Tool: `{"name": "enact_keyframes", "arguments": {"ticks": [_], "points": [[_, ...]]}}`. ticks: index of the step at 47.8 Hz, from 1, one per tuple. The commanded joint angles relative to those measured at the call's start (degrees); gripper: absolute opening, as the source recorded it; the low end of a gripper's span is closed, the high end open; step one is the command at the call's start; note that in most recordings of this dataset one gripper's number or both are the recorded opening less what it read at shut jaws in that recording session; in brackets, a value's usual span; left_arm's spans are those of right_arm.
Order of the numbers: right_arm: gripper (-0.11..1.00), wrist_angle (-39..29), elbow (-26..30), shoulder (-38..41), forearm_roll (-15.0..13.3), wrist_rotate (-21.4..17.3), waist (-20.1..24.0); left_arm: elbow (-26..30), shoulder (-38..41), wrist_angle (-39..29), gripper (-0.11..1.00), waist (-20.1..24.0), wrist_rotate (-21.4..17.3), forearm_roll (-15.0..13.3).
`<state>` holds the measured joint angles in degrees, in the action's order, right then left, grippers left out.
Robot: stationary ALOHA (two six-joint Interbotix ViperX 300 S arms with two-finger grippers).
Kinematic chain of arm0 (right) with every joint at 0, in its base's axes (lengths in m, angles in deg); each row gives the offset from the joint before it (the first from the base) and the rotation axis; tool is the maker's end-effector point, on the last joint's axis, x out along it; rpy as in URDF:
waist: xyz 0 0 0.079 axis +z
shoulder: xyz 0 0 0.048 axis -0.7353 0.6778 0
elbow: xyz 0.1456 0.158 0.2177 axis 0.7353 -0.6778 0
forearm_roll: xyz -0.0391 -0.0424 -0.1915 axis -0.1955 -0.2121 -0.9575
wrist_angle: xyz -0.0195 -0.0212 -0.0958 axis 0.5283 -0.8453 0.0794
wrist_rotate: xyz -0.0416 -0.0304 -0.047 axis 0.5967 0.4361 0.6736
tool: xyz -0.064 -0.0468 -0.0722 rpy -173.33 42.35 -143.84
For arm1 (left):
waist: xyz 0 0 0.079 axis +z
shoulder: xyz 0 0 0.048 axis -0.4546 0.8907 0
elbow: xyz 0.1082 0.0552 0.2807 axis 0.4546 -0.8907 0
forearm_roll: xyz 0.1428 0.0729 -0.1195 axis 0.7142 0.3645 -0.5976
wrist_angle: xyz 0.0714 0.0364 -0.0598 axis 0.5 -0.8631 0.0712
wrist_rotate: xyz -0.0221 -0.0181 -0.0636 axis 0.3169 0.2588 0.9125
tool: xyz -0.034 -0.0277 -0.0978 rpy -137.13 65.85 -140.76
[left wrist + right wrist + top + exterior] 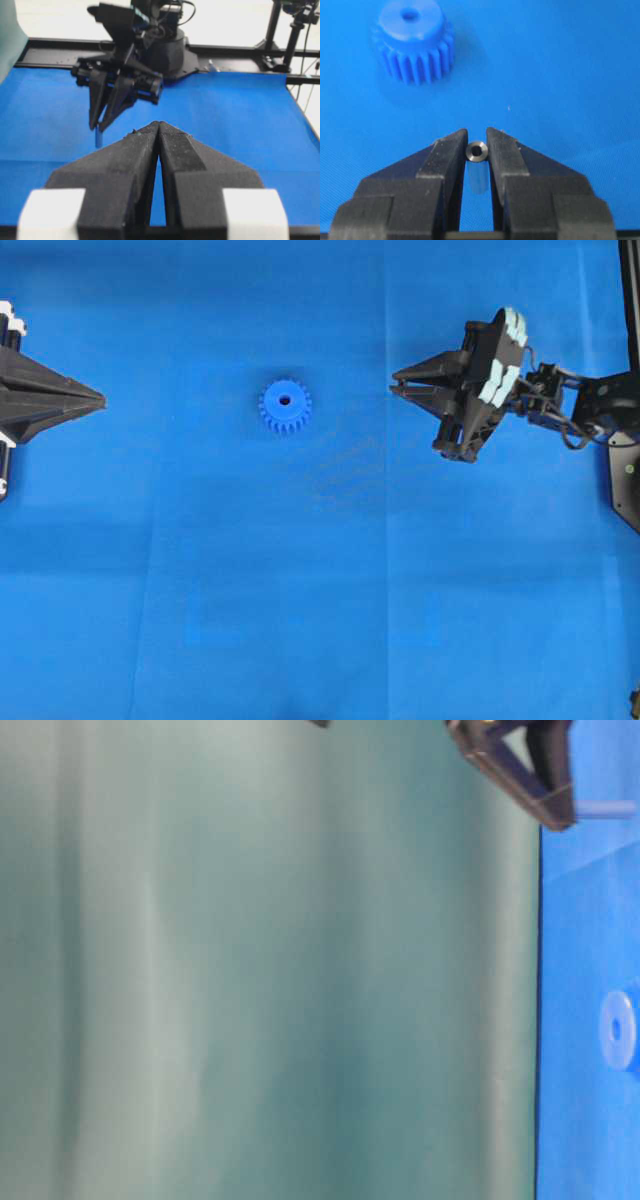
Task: Insert the shaft placed at a random location into the center hole of the small gear at another random location.
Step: 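Close the right gripper around the silver shaft, then lift the shaft with the right gripper and carry it toward the blue gear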
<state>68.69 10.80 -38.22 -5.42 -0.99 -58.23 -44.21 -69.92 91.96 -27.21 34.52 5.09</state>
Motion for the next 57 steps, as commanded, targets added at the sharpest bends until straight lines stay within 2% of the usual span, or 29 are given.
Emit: {"name": "enact_keyframes", "arguments": {"ticks": [1, 10, 34, 47, 57], "points": [[0.02, -2.29, 1.05, -4.31, 0.00, 0.26, -0.09, 0.62, 0.18, 0.26, 0.00, -0.09, 0.00, 0.00], [0.02, -4.75, 1.14, -6.42, 0.09, 0.44, -0.09, 0.62, 0.18, 0.26, 0.00, 0.00, 0.00, 0.00], [0.02, -4.75, 1.76, -6.33, 0.09, 0.35, 0.00, 0.62, 0.18, 0.26, 0.00, 0.00, 0.00, -0.09], [0.02, -5.19, 7.21, -2.37, -0.09, 0.44, 1.05, 0.62, 0.18, 0.35, 0.00, -0.09, 0.00, -0.09], [0.02, -7.82, 14.41, 2.81, -0.44, 0.70, 1.85, 0.62, 0.18, 0.44, 0.00, 0.00, 0.00, 0.00]]}}
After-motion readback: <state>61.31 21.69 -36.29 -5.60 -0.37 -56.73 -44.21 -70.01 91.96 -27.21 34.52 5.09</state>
